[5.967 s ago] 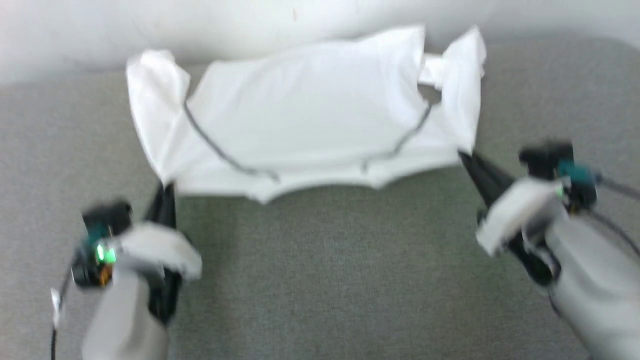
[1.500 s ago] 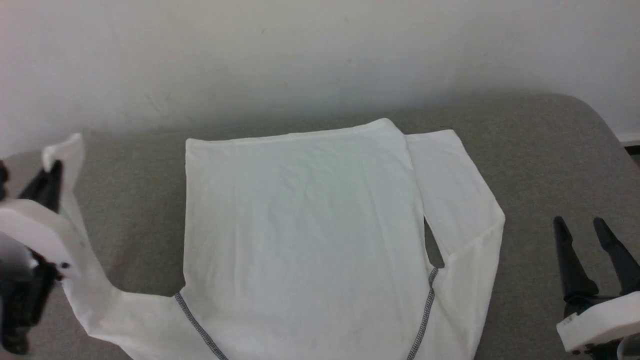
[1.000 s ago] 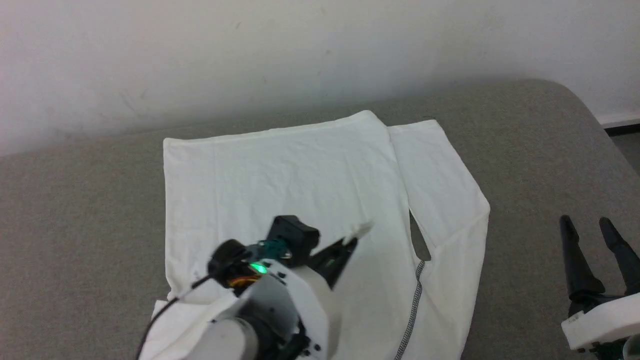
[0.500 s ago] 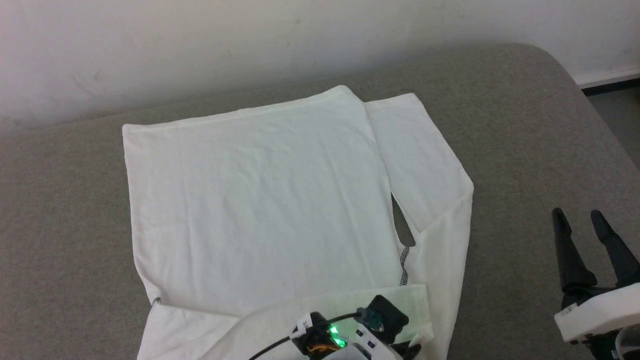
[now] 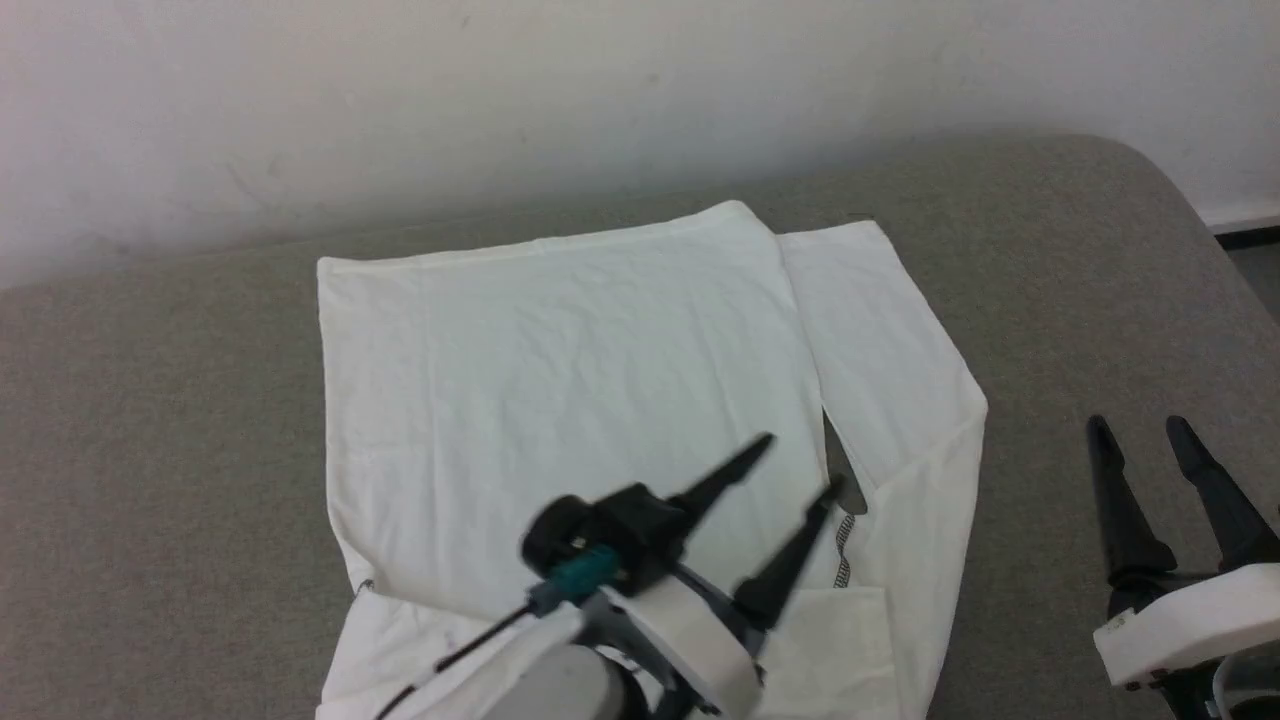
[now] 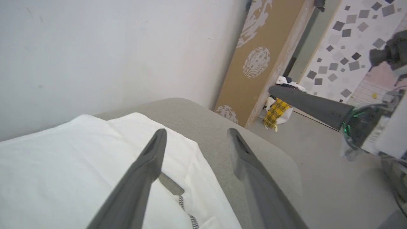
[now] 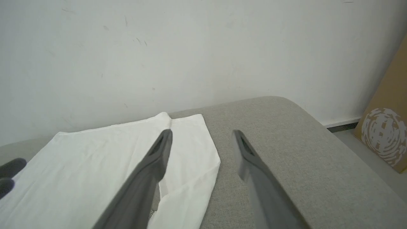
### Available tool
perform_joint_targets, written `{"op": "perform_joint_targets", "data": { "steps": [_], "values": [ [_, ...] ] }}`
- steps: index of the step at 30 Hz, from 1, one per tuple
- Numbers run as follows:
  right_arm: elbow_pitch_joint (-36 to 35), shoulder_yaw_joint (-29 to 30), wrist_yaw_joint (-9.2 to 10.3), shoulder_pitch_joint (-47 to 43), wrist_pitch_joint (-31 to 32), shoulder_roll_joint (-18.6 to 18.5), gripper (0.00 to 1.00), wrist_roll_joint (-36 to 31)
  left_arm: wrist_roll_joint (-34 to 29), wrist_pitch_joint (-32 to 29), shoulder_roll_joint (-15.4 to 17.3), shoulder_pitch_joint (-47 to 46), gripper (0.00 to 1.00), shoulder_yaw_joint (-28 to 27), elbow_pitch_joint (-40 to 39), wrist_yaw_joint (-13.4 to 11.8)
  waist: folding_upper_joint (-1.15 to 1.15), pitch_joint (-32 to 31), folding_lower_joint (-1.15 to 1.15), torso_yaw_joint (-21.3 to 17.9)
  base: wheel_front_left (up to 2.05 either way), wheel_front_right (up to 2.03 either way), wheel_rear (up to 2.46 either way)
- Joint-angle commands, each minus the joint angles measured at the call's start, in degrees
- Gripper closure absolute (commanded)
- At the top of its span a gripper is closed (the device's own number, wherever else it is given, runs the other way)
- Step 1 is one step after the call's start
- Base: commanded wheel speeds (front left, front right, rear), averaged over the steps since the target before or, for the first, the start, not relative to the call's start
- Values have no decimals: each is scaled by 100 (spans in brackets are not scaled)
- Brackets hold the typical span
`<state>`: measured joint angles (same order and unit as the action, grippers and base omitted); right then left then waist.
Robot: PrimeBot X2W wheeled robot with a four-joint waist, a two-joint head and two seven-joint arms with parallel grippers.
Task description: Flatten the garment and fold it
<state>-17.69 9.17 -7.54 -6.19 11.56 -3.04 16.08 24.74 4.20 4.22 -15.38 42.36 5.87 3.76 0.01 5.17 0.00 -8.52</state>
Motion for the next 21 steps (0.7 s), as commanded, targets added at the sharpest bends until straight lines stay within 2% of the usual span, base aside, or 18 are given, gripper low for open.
{"op": "perform_joint_targets", "data": {
  "steps": [1,7,12,18,21],
  "values": [
    [-51,5,5,-19,11,15,0,-81,-17,269,193,17,0,-322,-66,-213,-1,-168,0,199,0,0,0],
    [-95,21,5,-84,56,15,0,-195,138,848,659,303,0,-1457,-80,-903,-1,-246,0,404,0,0,0],
    [-16,32,5,-122,69,5,0,-242,279,1024,1064,735,0,-2378,-158,-1321,-1,-304,0,551,0,0,0],
    [395,155,5,41,154,-125,0,-71,322,1072,1460,1368,0,-3217,-468,-1539,-1,-242,0,750,0,0,0],
    [877,310,5,377,248,-329,0,123,264,1076,1518,1553,0,-3504,-736,-1579,-1,-70,0,897,0,0,0]
  ]
}}
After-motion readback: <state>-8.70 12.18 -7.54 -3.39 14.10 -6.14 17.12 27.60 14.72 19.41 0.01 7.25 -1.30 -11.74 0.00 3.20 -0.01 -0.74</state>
